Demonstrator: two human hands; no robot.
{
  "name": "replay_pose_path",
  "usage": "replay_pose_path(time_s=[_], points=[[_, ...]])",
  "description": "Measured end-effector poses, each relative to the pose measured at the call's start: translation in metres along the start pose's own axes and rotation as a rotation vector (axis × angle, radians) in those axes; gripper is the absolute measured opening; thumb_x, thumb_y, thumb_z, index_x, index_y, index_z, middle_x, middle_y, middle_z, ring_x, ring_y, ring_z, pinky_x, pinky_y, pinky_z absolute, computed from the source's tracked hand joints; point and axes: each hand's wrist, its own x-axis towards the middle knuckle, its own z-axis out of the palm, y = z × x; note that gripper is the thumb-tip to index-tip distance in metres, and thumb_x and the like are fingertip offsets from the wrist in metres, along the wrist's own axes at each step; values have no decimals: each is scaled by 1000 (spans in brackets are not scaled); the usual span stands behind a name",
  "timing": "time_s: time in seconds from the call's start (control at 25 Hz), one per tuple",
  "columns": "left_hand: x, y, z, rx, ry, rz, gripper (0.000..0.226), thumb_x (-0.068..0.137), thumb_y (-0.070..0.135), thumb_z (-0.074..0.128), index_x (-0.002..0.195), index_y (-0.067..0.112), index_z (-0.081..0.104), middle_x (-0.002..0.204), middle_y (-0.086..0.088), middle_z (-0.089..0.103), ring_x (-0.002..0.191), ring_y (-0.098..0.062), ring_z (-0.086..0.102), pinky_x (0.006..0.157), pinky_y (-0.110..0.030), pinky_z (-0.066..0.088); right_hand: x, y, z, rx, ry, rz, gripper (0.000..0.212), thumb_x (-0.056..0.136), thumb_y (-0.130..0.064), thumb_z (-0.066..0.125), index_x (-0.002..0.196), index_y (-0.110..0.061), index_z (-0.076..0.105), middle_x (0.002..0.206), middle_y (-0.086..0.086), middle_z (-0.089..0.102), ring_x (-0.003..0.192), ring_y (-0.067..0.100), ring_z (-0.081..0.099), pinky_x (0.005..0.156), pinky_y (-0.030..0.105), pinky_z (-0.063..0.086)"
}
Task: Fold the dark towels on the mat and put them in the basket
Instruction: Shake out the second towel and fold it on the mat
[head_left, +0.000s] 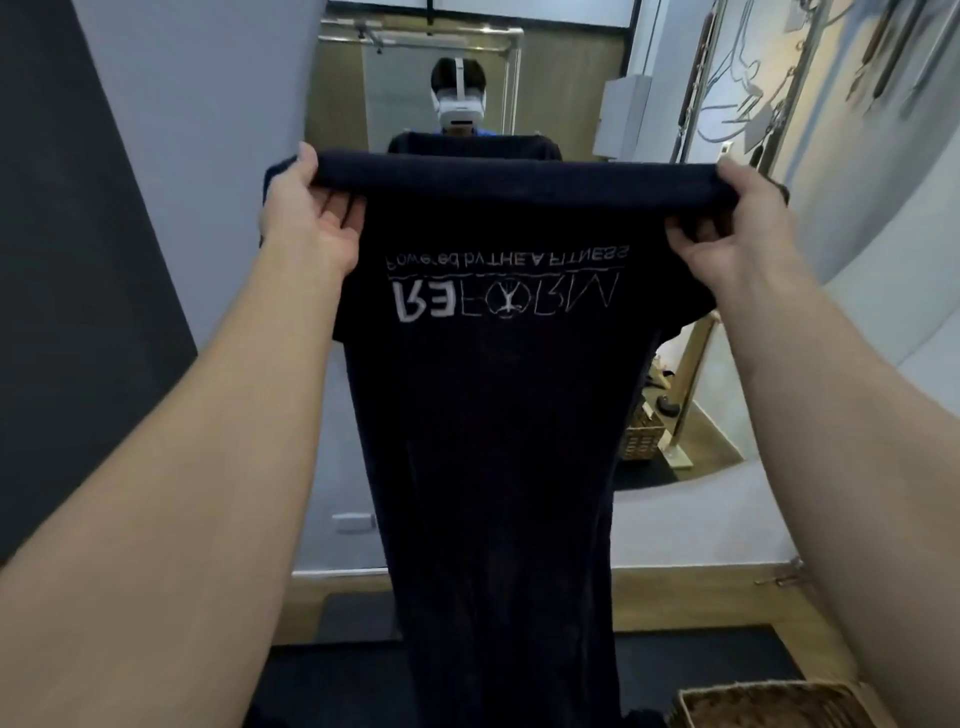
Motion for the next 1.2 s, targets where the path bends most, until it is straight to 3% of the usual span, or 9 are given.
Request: replay_pose_path(time_s=[0.2, 0.36, 0.6, 0.8, 1.0, 1.12, 1.2], points=[[-80, 45, 66, -125, -131, 103, 15, 96, 15, 61, 95, 1, 63, 90, -15, 69, 95, -30, 65, 89, -41, 53, -54, -84, 13, 134, -121, -29, 19, 82, -3, 67, 100, -7, 61, 91, 9, 67, 81, 24, 65, 61, 39, 57], [-158, 63, 77, -126, -128, 153, 15, 95, 16, 63, 95, 1, 64, 91, -14, 71, 104, -30, 66, 96, -41, 53, -110, -120, -11, 171, -169, -23, 9, 84, -4, 61, 90, -9, 57, 81, 6, 63, 74, 21, 60, 62, 33, 55], [-286, 75, 44, -57, 62, 251, 18, 89, 12, 69, 103, 1, 67, 93, -15, 76, 85, -29, 73, 80, -41, 61, -206, -142, -72, 237, -114, 32, 10, 85, 2, 56, 90, -6, 54, 80, 10, 57, 67, 23, 56, 58, 27, 51], [-388, 70, -30, -64, 321, 261, 10, 84, -3, 68, 94, 0, 66, 84, -15, 73, 75, -27, 73, 62, -31, 61, -289, -124, -153, 246, 35, 166, 12, 87, 1, 54, 82, -10, 51, 74, 7, 55, 61, 21, 55, 51, 22, 51], [-483, 60, -141, -60, 527, 106, 6, 86, -3, 66, 88, 2, 63, 89, -13, 71, 81, -25, 71, 68, -33, 62, -381, -86, -250, 224, 266, 283, 9, 91, -13, 61, 90, -12, 52, 78, 5, 55, 66, 19, 57, 53, 26, 53], [-533, 59, -234, -71, 627, -55, 19, 89, 0, 64, 107, 2, 63, 93, -8, 67, 82, -19, 67, 51, -27, 56, -439, -50, -318, 89, 440, 346, 14, 92, -19, 63, 87, -13, 52, 71, 2, 52, 54, 11, 50, 40, 16, 44], [-563, 55, -295, -75, 709, -137, 24, 90, 1, 61, 113, 5, 60, 92, -5, 65, 81, -17, 65, 45, -23, 52, -470, -27, -360, -2, 492, 377, 14, 95, -25, 60, 91, -14, 54, 72, 1, 51, 55, 10, 46, 40, 13, 41]])
